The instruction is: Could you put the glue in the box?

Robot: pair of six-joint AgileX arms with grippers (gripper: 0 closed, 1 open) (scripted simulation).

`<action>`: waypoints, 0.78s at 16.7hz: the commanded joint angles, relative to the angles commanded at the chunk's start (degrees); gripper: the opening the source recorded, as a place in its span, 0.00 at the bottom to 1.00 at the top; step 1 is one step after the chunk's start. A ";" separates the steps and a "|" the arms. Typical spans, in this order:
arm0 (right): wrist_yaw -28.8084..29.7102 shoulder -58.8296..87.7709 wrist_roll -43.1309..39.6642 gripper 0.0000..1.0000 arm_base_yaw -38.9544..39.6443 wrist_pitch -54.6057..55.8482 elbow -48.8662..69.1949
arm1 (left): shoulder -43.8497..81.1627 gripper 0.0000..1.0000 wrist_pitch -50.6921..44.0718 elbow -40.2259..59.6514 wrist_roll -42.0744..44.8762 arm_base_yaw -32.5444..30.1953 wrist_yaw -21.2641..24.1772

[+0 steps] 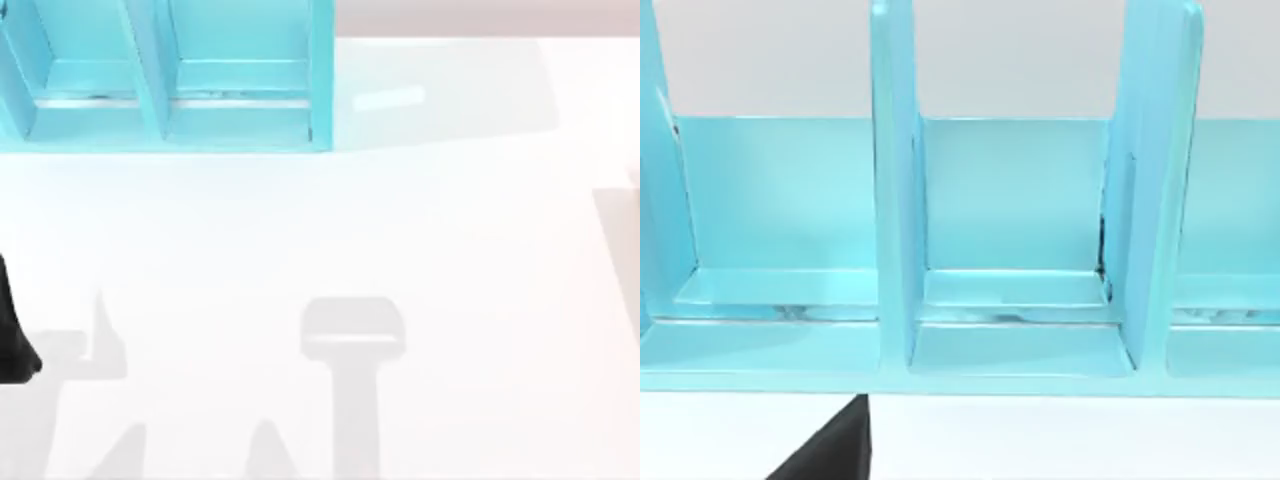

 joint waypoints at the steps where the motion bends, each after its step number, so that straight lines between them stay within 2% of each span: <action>1: 0.00 0.00 0.00 0.00 0.00 0.00 0.00 | 0.00 1.00 0.00 0.00 0.00 0.00 0.00; 13: 0.00 0.00 0.00 0.90 0.00 0.00 0.00 | 0.00 1.00 0.00 0.00 0.00 0.00 0.00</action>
